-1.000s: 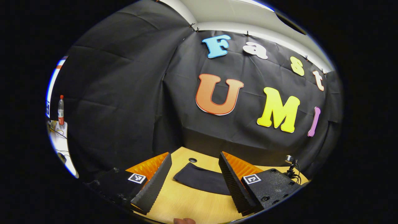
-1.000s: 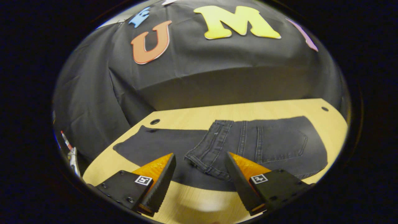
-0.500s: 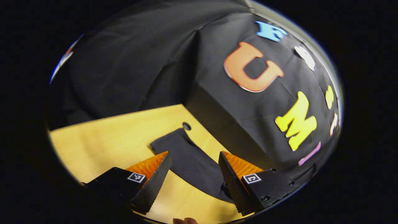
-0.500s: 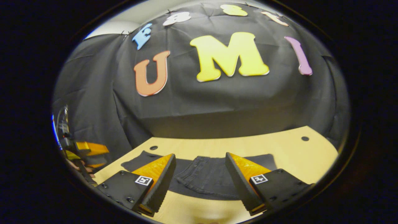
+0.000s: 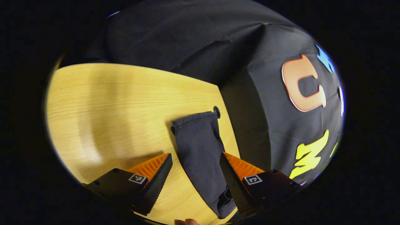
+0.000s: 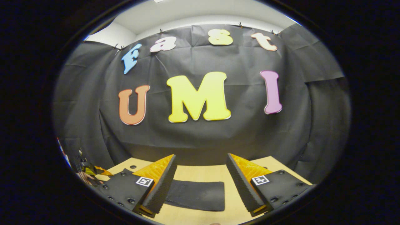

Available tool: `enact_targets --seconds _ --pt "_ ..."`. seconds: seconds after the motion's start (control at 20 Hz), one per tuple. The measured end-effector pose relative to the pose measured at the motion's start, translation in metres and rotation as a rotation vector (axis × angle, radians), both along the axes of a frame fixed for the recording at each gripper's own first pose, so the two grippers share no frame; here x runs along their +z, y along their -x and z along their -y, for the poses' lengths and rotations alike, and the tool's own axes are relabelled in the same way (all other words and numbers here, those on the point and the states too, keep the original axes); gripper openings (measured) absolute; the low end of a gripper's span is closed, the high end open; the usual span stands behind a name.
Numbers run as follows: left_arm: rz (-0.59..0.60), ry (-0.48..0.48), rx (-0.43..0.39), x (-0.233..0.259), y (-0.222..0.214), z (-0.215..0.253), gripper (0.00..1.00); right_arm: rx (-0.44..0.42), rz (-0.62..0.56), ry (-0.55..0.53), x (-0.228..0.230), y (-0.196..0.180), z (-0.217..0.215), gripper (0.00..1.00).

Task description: Grasp the waist and the cuffs of the jeans and fold them to make the two legs overlap; first hold the waist and fold one-third of the jeans toward the cuffs, then hold the cuffs and fold the remaining one-third in the same direction to finish folding.

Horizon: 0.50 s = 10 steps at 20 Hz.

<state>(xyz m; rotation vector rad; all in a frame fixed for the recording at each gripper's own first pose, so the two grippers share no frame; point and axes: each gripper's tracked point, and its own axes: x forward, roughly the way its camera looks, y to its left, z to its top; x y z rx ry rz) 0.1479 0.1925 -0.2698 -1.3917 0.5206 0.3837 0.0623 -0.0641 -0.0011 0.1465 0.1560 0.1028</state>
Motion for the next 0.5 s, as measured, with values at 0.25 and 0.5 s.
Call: enact_targets --seconds 0.25,0.5 --pt "0.006 0.057 0.053 -0.014 -0.019 -0.014 0.98 -0.047 0.012 0.041 0.012 0.009 0.031 0.93" --pt "0.040 0.072 0.062 -0.013 -0.041 -0.015 1.00 -0.062 -0.016 0.026 0.008 0.012 0.040 0.93"
